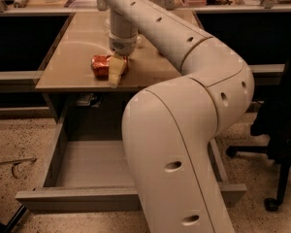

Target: Place coke can into top drawer

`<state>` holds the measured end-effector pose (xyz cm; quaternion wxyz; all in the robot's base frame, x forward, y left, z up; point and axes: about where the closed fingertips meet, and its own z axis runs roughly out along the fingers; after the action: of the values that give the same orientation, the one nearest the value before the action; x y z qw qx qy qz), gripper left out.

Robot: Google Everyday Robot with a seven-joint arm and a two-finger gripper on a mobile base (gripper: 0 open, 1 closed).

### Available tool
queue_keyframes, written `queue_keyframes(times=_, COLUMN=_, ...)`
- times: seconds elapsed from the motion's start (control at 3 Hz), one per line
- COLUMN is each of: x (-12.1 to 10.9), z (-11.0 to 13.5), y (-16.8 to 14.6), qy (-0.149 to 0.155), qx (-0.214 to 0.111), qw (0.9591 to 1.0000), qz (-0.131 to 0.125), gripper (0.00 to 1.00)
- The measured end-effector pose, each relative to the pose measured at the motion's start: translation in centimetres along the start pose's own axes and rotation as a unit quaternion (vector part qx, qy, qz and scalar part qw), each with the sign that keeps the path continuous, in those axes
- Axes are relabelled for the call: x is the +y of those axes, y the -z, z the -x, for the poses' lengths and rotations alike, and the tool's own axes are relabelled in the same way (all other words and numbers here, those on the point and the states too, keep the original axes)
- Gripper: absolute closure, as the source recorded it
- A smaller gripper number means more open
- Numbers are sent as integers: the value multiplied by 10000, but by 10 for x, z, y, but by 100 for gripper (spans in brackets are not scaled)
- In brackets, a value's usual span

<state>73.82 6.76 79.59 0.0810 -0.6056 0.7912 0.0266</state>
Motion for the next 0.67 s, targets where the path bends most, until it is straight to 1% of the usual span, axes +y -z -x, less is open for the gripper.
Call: queue_keyframes(times=0.67, x=0, z=0, y=0, qy=0, qx=0, qw=10000, qz=0, gripper=88)
